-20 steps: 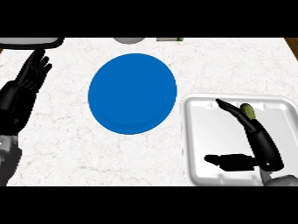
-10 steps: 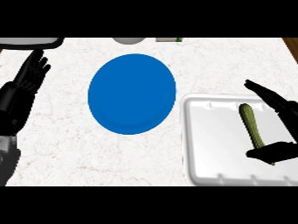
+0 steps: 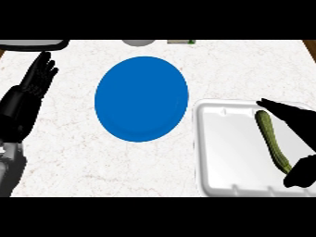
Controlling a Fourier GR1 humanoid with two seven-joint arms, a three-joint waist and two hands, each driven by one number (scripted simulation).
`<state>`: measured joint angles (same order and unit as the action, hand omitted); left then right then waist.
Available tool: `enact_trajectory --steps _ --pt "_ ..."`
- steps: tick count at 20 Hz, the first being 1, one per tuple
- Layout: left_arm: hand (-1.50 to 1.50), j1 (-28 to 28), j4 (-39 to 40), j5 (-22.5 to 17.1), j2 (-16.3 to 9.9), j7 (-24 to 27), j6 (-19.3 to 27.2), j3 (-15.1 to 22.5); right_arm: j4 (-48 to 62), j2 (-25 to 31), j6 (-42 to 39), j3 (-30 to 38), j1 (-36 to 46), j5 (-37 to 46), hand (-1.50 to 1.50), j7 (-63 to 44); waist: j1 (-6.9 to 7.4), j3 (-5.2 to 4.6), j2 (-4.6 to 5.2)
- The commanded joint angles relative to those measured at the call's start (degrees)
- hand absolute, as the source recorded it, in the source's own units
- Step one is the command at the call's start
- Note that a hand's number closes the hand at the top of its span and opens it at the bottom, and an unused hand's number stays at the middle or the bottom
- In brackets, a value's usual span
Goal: Pick the squash from the tray and place it in the plate
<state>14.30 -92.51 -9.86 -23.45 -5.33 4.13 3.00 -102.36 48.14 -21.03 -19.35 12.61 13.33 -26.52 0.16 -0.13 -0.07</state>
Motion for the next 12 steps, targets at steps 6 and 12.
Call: enact_trajectory --steps 6,12 --pt "0.00 1.6 -1.7 -0.5 0.3 -3.0 -2.8 -3.6 6.1 -6.0 -5.3 -0.4 2.5 9.5 -1.50 -3.4 0.22 0.15 0.06" --pt "0.00 3.0 6.0 2.6 2.8 2.7 -3.3 -3.7 11.3 -7.7 -6.5 -1.4 1.6 16.0 -1.50 -3.8 -0.15 0.13 0.14"
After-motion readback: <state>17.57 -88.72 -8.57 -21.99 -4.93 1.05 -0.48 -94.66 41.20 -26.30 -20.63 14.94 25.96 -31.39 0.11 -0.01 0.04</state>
